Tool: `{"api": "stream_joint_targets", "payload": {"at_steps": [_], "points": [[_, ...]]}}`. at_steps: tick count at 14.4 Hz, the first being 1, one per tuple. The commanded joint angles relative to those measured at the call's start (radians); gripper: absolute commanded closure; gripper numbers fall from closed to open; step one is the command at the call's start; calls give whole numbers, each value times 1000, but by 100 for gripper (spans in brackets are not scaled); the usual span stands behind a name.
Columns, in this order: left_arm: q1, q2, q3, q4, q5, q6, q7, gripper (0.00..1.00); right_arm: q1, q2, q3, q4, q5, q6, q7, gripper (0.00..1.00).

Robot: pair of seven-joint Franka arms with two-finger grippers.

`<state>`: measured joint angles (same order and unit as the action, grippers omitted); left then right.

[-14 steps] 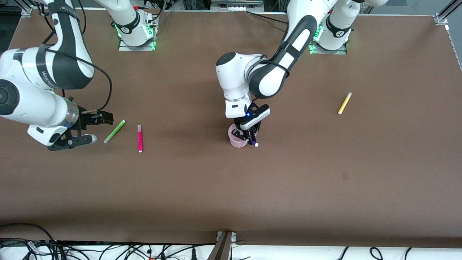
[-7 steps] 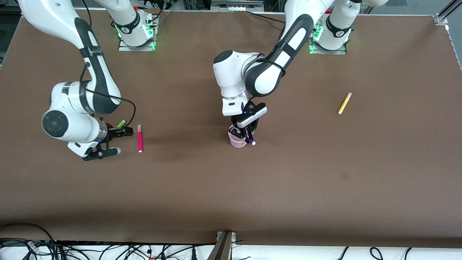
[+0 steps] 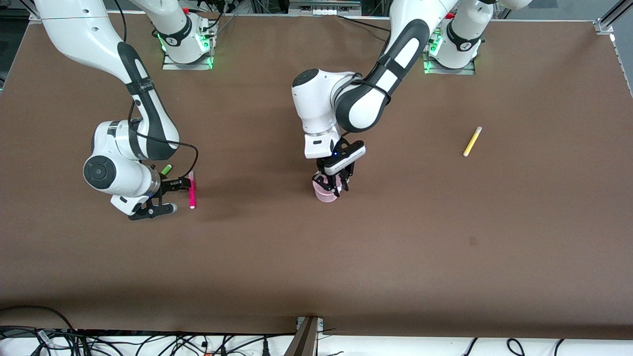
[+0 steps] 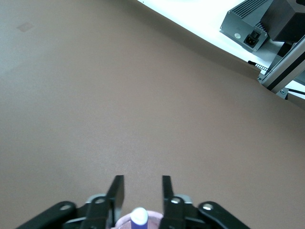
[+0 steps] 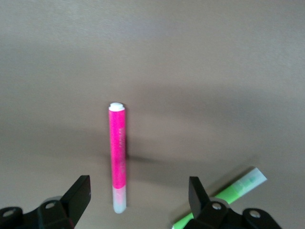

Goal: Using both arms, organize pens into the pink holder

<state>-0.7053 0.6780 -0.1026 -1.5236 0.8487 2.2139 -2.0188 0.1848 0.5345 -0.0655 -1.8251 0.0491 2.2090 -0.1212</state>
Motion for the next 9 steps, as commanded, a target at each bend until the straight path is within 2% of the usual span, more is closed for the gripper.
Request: {"api": "stream_joint_targets", "payload": {"at_steps": [1,3,5,7,9], "points": [[-16,14,18,28,30,-25,-15,0,2,21,10,-10,21,70,9,9],[1,-1,27,33,29,-30,15,0,2,41,13,-10,21,98,12,9],[50,-47,32,49,0,-30,109,0,1,42,24,-10,23,98,14,14],[110,-98,23,51,-86,-31,234,0,2,58,26,-10,78,98,12,17],[163,-142,24,51,-219,-34,416,0,2,65,26,-10,86,100,12,21]]}}
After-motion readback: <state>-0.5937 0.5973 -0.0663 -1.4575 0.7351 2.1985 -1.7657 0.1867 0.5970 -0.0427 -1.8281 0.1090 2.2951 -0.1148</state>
